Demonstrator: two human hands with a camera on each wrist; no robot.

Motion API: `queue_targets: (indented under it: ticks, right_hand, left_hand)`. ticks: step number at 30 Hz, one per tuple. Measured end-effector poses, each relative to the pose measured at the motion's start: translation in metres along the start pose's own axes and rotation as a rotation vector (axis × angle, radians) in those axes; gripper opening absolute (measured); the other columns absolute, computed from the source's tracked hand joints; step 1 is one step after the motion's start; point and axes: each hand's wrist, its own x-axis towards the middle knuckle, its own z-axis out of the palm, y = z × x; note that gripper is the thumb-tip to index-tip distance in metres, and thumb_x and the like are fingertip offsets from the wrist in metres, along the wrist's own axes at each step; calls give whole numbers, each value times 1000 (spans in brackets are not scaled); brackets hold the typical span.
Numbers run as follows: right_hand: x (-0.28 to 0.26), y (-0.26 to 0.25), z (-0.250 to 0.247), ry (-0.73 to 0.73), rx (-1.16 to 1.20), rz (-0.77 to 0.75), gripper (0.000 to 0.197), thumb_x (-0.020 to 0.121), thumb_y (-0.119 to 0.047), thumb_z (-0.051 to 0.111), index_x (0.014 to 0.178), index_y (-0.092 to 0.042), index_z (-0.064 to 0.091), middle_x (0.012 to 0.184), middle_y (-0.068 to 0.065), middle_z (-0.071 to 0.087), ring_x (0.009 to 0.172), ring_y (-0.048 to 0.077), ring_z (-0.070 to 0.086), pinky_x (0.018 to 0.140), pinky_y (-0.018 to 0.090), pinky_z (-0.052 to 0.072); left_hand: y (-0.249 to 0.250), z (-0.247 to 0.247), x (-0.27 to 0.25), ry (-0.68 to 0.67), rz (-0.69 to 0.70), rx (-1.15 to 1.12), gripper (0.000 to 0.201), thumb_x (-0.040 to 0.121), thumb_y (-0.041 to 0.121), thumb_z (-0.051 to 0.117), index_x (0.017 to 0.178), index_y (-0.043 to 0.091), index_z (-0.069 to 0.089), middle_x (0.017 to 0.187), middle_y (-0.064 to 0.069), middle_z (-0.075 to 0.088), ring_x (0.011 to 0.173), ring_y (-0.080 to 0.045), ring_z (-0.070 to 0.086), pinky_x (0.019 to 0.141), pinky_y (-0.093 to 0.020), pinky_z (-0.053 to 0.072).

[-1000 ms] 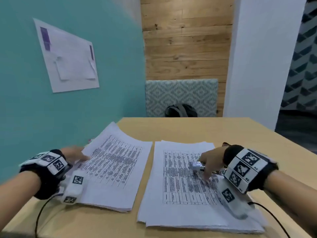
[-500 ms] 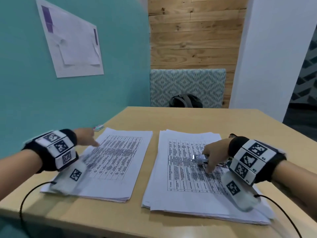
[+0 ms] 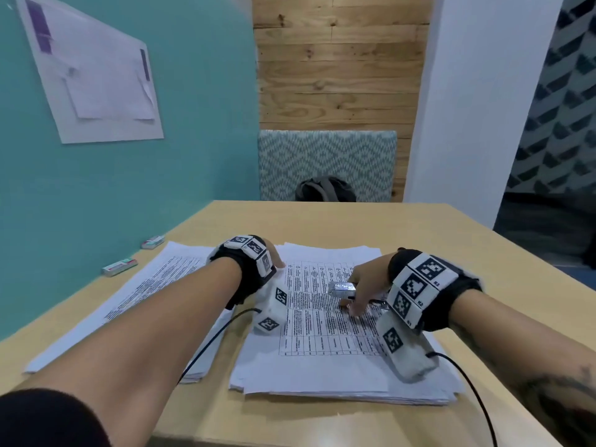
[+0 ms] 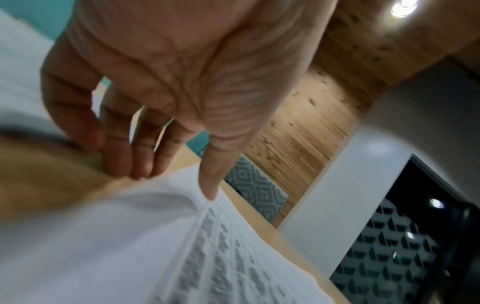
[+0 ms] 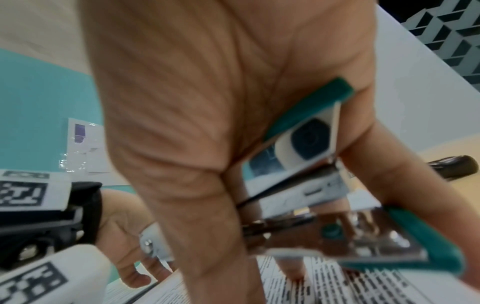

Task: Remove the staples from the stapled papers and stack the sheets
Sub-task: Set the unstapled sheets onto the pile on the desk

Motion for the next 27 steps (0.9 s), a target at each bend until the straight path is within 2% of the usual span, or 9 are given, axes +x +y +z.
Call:
queue_targets:
  ticks: [5,10,12,17,19,21,24,25,27]
  right_hand:
    - [-1,2,-1,0,-37,-7,26,91,-33,58,105,-13,49,79,-3,47,77,17,46,60,22,36]
    - [-2,3,2,-1,-25,-19,21,91,-34,58,99,-16,52,70,-8,37,69,12,42,63,22,35]
    - [-2,3,1,-3,-30,-15,29,91,-34,58,112,-15,51,70,-9,37,81,18,44,72,25,36]
    - [-2,4,2,-1,-44,-5,29,91,-35,57,73,-17,44,70,-8,38,65,10,42,61,23,36]
    - [-1,5,3,-1,-30,-12,23,91,-35,57,84,-14,50,71,-8,38,66,11,42,62,23,36]
    - [-1,6,4,10,-34,-8,29,92,-35,56,74,-17,44,70,-8,37,61,7,38,57,20,33]
    - [1,8,4,13,-38,0,37,91,-35,57,65,-21,34,70,-8,38,61,6,37,56,18,31]
    - [1,7,4,11,-42,-2,34,91,-35,57,68,-19,38,70,-7,39,63,9,40,56,18,32]
    - [2,8,4,8,-49,-14,27,91,-36,57,83,-13,46,71,-7,40,72,15,45,56,17,32]
  left_hand:
    - [16,1,-2,-46,-27,-14,52,86,47,58,120,8,57,125,-9,60,108,-24,58,94,-34,45]
    - [18,8,3,-19,16,47,44,88,38,59,121,10,58,126,-7,59,92,-20,54,63,-24,42]
    - [22,12,4,12,15,68,44,89,33,59,123,6,56,130,-11,56,106,-24,56,73,-27,43]
    - [19,8,3,-50,-47,-154,52,82,39,66,120,4,58,123,-11,60,107,-25,58,90,-31,44]
    - [13,5,5,-109,-84,-326,51,78,36,71,115,3,61,109,-11,65,109,-27,59,91,-33,44]
    - [8,4,6,-171,-105,-465,38,76,36,73,97,6,64,91,-7,65,100,-26,60,93,-34,44]
    - [5,10,13,-199,-114,-587,31,74,39,74,79,10,62,67,-4,64,69,-19,63,70,-23,49]
    - [6,13,12,-245,-98,-639,34,72,39,76,81,8,64,66,-7,67,64,-18,64,69,-22,51]
    - [0,27,33,-337,-76,-758,64,59,40,85,109,7,63,95,-12,71,87,-24,67,92,-36,49]
